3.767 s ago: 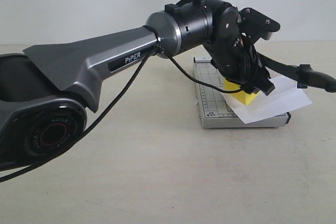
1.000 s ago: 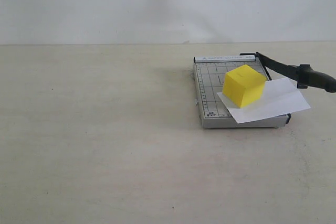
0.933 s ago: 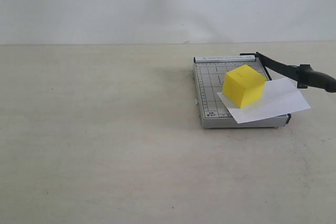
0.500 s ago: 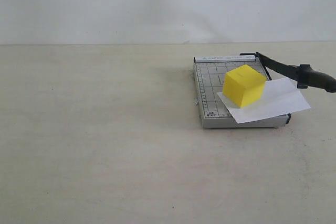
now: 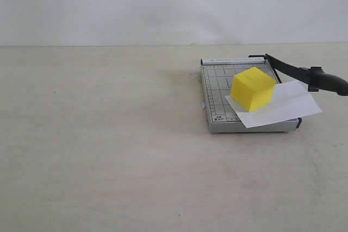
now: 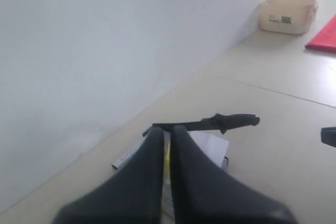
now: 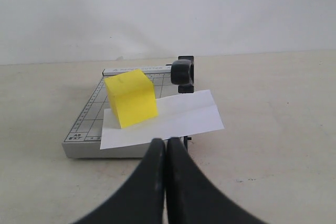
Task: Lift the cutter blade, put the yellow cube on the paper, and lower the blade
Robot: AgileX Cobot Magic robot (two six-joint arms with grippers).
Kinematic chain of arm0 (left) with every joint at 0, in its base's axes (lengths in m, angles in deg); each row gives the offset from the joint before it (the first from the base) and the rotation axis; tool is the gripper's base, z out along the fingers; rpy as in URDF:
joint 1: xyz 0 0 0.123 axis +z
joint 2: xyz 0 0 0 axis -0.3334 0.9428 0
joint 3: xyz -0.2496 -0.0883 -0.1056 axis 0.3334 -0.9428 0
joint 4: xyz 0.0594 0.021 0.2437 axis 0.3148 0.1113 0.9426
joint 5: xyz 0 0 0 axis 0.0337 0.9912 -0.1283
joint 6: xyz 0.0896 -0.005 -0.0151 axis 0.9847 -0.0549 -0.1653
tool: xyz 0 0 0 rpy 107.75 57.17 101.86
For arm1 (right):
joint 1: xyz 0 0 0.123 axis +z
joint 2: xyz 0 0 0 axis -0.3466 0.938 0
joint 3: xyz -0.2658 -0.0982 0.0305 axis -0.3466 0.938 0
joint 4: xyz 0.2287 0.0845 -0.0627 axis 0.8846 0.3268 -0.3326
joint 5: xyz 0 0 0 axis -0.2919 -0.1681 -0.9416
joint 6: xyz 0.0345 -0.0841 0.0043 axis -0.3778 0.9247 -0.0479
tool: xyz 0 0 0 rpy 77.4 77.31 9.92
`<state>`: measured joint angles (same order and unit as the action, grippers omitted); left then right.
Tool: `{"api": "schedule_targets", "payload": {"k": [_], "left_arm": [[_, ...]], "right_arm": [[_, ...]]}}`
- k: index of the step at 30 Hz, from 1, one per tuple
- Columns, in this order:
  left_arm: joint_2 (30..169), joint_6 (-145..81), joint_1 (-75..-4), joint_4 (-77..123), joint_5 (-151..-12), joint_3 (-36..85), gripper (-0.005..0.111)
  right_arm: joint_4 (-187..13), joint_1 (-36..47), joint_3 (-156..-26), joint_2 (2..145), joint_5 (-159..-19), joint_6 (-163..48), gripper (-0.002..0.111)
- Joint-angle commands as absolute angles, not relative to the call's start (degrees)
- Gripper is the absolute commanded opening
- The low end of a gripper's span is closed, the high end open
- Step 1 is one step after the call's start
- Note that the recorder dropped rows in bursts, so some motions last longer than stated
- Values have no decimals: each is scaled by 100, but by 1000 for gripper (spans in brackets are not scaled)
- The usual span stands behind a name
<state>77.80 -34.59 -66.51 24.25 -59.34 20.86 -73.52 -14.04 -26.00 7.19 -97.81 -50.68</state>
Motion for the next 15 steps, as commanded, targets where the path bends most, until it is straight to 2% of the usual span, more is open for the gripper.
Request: {"api": "schedule_targets", "payload": {"k": [1,6,15], "left_arm": [[6690,-3519,-6247,2344,-6809,692,4],[5466,-3519,-5776,2344,-7482,-778,4],[3447,-3519,-4957,2344,-7482,-2519,4]], "right_arm": [[-7360,-1396,-2607,686,-9747,-5053,0],[-7360,-1396,-2607,686,-9747,-5053,0],[-7360,-1396,-2607,686,-9747,-5053,0]]}}
